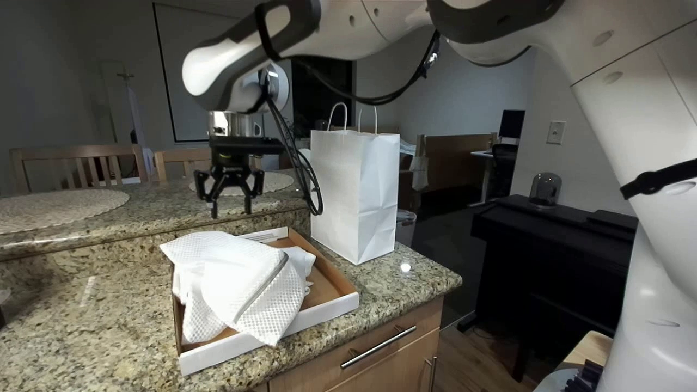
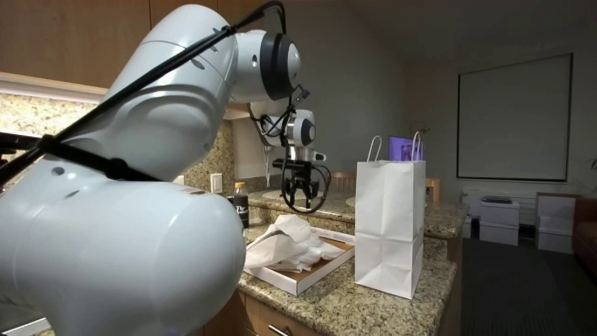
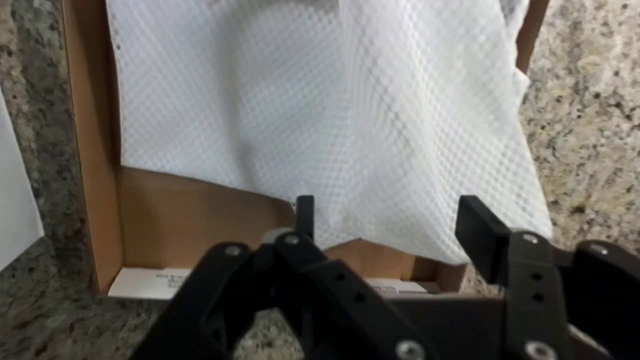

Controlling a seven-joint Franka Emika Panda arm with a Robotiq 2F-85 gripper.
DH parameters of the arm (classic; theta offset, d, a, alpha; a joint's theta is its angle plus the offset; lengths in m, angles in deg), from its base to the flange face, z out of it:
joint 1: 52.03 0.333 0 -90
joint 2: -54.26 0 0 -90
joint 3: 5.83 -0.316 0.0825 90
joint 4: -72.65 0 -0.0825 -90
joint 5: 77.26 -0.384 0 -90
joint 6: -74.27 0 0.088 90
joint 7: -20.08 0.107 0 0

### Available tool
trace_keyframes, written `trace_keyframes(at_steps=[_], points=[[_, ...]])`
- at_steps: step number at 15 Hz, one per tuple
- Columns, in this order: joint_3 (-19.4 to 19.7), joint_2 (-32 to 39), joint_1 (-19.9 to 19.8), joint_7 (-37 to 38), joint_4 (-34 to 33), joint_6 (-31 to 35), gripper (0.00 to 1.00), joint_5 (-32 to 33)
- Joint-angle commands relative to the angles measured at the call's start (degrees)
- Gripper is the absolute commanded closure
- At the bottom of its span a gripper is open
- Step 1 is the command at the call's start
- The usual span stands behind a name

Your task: Pick a towel from the box and put it in the paper bag

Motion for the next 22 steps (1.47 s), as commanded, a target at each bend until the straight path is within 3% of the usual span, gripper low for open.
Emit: trace_keyframes(at_steps=[1,5,9,10,11,20,22], points=[[-0.9,0.5,-0.1,0.6,5.2,0.4,0.01,-0.1],[-2.5,-0.6,-0.6,-0.6,9.8,0.0,0.00,-1.5],[-3.3,1.5,-0.8,-1.3,9.1,-0.9,0.00,-2.2],[-3.2,2.3,-0.7,-1.0,8.7,-1.3,0.25,-2.0],[-3.0,2.7,-0.3,-0.1,8.6,-1.4,0.26,-1.8],[-4.8,4.6,-2.9,-5.9,6.1,-6.9,0.85,-6.6],[-5.8,4.3,-4.0,-10.2,5.5,-9.8,0.88,-8.4]])
